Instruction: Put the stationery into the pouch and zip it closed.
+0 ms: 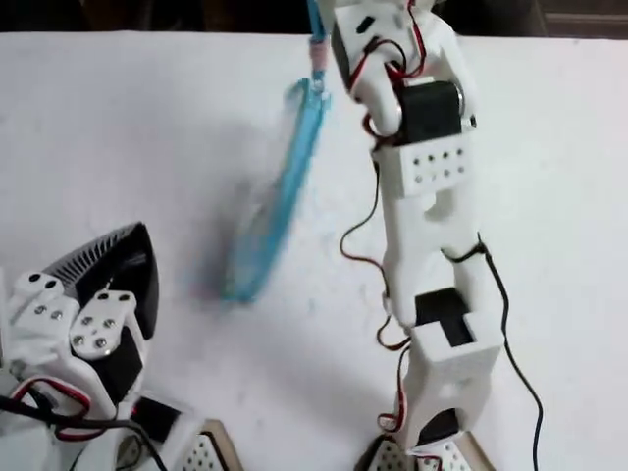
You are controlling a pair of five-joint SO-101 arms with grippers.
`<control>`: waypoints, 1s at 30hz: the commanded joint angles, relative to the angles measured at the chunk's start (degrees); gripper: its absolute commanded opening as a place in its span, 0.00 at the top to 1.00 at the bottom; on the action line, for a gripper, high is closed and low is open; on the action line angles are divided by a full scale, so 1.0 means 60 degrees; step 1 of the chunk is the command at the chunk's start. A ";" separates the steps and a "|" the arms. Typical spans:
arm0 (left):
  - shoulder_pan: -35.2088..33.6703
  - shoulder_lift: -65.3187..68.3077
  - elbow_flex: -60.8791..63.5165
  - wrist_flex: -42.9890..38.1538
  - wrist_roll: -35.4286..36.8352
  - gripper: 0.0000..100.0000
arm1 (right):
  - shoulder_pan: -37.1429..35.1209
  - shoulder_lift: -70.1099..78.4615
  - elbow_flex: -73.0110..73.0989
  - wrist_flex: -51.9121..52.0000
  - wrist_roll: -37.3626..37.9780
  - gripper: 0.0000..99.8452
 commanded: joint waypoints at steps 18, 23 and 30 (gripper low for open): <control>0.0110 0.1853 0.0879 -0.1626 0.0498 0.75 | -0.2513 -0.0198 -0.4542 0.3143 0.0967 0.98; 0.0535 0.1707 0.0894 -0.0498 -0.0498 0.75 | -0.2513 -0.0198 -0.4542 0.3143 0.0967 0.98; 0.1355 0.0901 0.2212 -0.0879 -0.1011 0.73 | -0.2659 -0.0154 -0.4542 0.3128 0.0967 0.98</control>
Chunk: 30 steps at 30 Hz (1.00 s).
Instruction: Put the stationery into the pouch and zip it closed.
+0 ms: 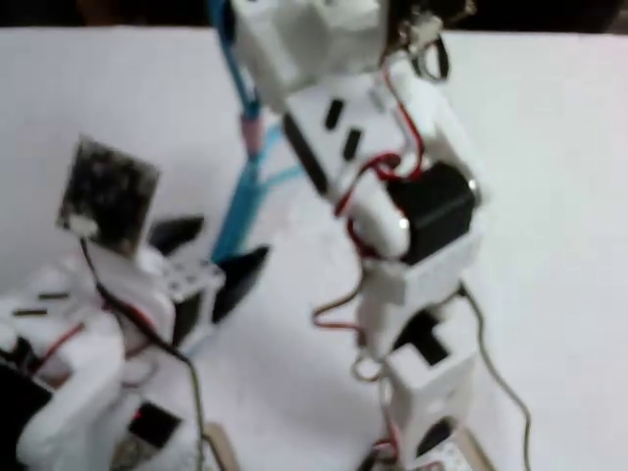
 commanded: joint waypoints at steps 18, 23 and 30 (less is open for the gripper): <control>-0.0564 -0.0608 0.4440 -0.4821 -0.0249 0.76 | -0.0359 -0.0110 -0.0234 -0.0022 0.0073 0.98; -0.0183 -0.0623 0.4703 -0.4821 -0.0308 0.82 | -0.0330 -0.0110 -0.0220 -0.0022 0.0073 0.98; 0.0242 -0.0667 0.4190 -0.4718 -0.0381 0.98 | -0.0300 -0.0095 -0.0205 -0.0022 0.0059 0.98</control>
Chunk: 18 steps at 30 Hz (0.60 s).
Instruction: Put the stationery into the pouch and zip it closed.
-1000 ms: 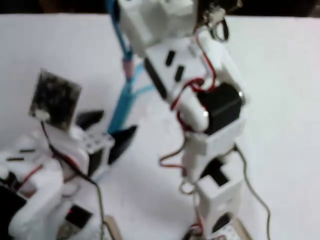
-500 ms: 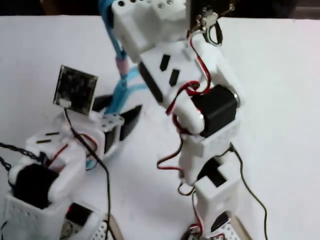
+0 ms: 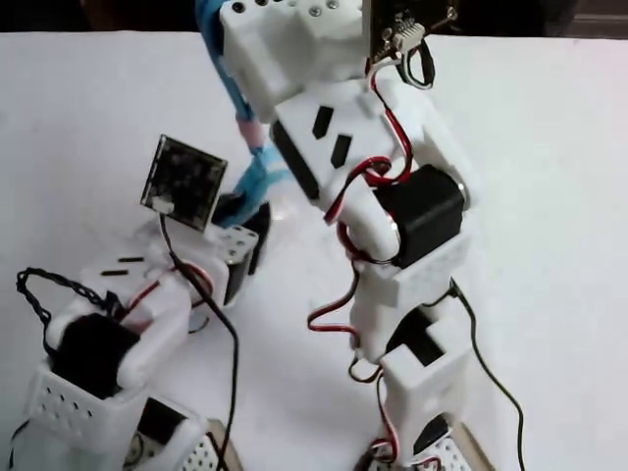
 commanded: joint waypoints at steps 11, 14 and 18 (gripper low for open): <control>0.0535 -0.0095 -0.1949 0.1949 -0.0425 0.98 | 0.1033 -0.0095 -0.0234 -0.0066 0.0000 0.98; 0.0535 -0.0095 -0.2549 0.2476 -0.0410 0.98 | 0.1443 0.0051 -0.0088 -0.0081 0.0000 0.98; 0.0549 -0.0095 -0.3751 0.3575 -0.0454 0.98 | 0.2410 0.0799 0.0147 -0.0784 -0.0015 0.98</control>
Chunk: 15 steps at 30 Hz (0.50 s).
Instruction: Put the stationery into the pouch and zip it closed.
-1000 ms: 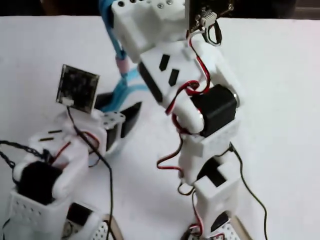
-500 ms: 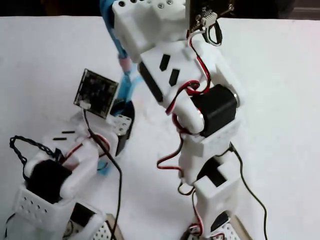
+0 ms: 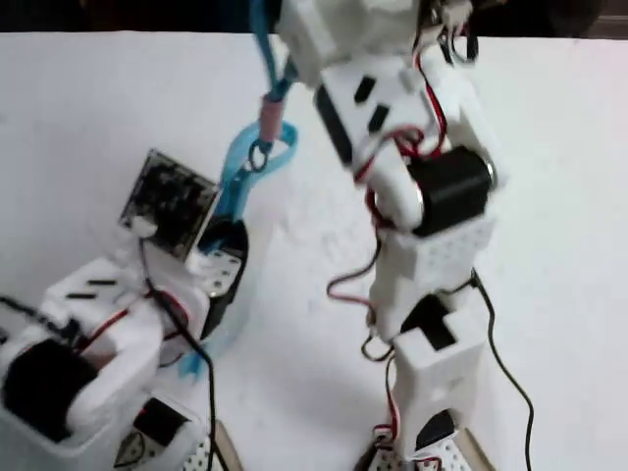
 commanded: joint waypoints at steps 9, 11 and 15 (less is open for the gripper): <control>0.0960 -0.0330 -0.4586 0.2725 0.0015 0.98 | 0.2352 0.3026 0.0029 -0.1780 -0.0659 0.98; 0.0989 -0.0579 -0.4923 0.2725 0.0029 0.98 | 0.2645 0.3597 0.0029 -0.1985 -0.0659 0.98; 0.0989 -0.0857 -0.5143 0.2725 0.0264 0.98 | 0.3201 0.4579 0.0029 -0.2425 -0.0659 0.98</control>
